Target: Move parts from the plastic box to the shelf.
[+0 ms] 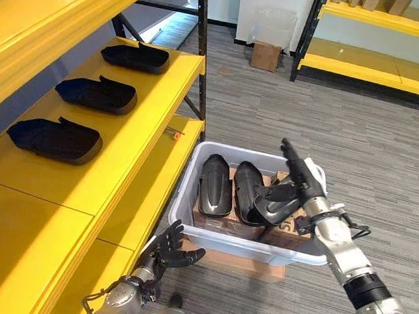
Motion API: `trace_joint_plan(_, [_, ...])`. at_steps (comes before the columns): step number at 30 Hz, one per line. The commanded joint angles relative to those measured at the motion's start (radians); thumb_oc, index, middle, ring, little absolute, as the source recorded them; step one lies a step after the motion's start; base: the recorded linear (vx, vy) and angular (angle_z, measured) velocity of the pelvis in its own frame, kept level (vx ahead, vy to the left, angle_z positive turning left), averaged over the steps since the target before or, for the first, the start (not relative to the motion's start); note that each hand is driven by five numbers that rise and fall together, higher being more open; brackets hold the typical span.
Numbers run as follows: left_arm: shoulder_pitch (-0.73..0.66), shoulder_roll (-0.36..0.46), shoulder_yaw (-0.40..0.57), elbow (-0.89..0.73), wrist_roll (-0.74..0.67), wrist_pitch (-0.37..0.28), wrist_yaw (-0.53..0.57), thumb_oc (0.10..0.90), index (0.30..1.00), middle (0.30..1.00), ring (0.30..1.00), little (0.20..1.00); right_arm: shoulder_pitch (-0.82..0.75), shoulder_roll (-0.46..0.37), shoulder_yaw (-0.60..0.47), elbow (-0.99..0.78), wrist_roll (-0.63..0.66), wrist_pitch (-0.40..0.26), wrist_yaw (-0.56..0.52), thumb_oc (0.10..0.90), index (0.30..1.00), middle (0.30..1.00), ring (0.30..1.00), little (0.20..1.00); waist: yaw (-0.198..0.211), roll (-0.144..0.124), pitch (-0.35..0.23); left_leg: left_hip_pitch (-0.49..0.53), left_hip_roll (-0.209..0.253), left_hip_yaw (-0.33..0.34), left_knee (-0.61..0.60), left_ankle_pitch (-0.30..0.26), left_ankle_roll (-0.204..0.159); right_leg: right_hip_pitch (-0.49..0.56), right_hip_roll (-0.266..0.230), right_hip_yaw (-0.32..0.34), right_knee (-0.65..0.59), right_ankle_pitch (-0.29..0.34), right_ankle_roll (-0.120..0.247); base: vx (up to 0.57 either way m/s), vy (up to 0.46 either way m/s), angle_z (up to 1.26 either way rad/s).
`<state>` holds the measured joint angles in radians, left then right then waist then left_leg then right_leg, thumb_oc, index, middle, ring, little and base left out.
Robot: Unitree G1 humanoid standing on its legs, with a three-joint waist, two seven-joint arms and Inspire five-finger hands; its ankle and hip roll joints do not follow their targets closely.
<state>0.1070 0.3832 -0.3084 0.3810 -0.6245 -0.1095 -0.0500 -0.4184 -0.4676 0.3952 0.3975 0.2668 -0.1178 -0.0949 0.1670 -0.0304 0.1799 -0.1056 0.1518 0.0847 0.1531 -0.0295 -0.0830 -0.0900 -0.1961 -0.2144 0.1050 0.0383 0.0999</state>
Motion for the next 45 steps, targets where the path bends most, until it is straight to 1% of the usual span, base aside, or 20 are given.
trace_joint_plan(1, [-0.051,0.048,0.012,-0.111,-0.033,-0.071,-0.007,0.9,1.0,1.0,1.0,1.0,-0.122,0.02,-0.036,-0.016,-0.017,-0.06,-0.046,0.9,1.0,1.0,1.0,1.0,-0.004,-0.03,0.003,-0.064,0.057,-0.086,0.052,0.017,-0.024,0.115,-0.091,0.01,0.041,-0.083,0.053,0.0,0.0,0.0])
trace_joint_plan(7, [-0.054,0.058,-0.002,-0.112,-0.035,-0.069,0.001,0.9,1.0,1.0,1.0,1.0,-0.174,0.077,0.022,0.091,-0.022,-0.036,-0.052,0.9,1.0,1.0,1.0,1.0,0.008,-0.034,0.008,-0.076,0.05,-0.087,0.073,0.003,-0.019,0.115,-0.096,0.01,0.039,-0.08,0.055,0.0,0.021,0.04])
trace_joint_plan(12, [-0.057,0.063,-0.005,-0.117,-0.035,-0.068,0.005,0.9,1.0,1.0,1.0,1.0,-0.2,0.084,0.046,0.147,-0.071,-0.018,-0.067,0.9,1.0,1.0,1.0,1.0,0.012,-0.036,0.011,-0.081,0.047,-0.088,0.081,-0.002,-0.018,0.112,-0.098,0.012,0.038,-0.077,0.056,0.0,0.0,0.0])
trace_joint_plan(16, [-0.058,0.071,-0.01,-0.121,-0.029,-0.068,0.005,0.9,1.0,1.0,1.0,1.0,-0.238,0.093,0.046,0.231,-0.113,-0.003,-0.095,0.9,1.0,1.0,1.0,1.0,0.018,-0.04,0.019,-0.086,0.044,-0.086,0.09,-0.007,-0.015,0.114,-0.1,0.014,0.031,-0.073,0.058,0.0,0.0,0.0])
trace_joint_plan(18, [-0.058,0.074,-0.011,-0.117,-0.025,-0.068,0.007,0.9,1.0,1.0,1.0,1.0,-0.263,0.092,0.052,0.258,-0.147,0.004,-0.112,0.9,1.0,1.0,1.0,1.0,0.021,-0.041,0.023,-0.089,0.042,-0.083,0.097,-0.011,-0.014,0.112,-0.101,0.016,0.028,-0.069,0.06,0.0,0.0,0.0])
trace_joint_plan(24, [-0.065,0.08,-0.009,-0.117,-0.017,-0.081,0.019,0.9,1.0,1.0,1.0,1.0,-0.33,0.075,0.063,0.322,-0.309,0.03,-0.179,0.9,1.0,1.0,1.0,1.0,0.025,-0.037,0.04,-0.109,0.041,-0.085,0.109,-0.013,-0.013,0.098,-0.103,0.02,0.026,-0.063,0.06,-0.03,0.016,-0.01])
trace_joint_plan(31, [-0.071,0.086,-0.011,-0.114,-0.017,-0.091,0.031,0.9,1.0,1.0,1.0,1.0,-0.378,0.073,0.065,0.362,-0.33,0.038,-0.21,0.9,1.0,1.0,1.0,1.0,0.027,-0.031,0.061,-0.131,0.039,-0.088,0.118,-0.011,-0.013,0.081,-0.104,0.023,0.027,-0.059,0.058,-0.02,0.013,0.0])
trace_joint_plan(36, [-0.087,0.092,-0.02,-0.115,-0.021,-0.101,0.052,0.9,1.0,1.0,1.0,1.0,-0.432,0.095,0.086,0.406,-0.312,0.037,-0.228,0.9,1.0,1.0,1.0,1.0,0.029,-0.023,0.083,-0.155,0.037,-0.09,0.13,-0.01,-0.011,0.055,-0.106,0.031,0.038,-0.056,0.056,-0.02,0.016,-0.01])
trace_joint_plan(45, [-0.095,0.093,-0.026,-0.116,-0.026,-0.107,0.069,0.9,1.0,1.0,1.0,1.0,-0.434,0.126,0.106,0.433,-0.287,0.037,-0.226,0.9,1.0,1.0,1.0,1.0,0.028,-0.018,0.091,-0.166,0.032,-0.089,0.142,-0.015,-0.009,0.043,-0.111,0.031,0.049,-0.057,0.056,0.0,0.009,-0.02])
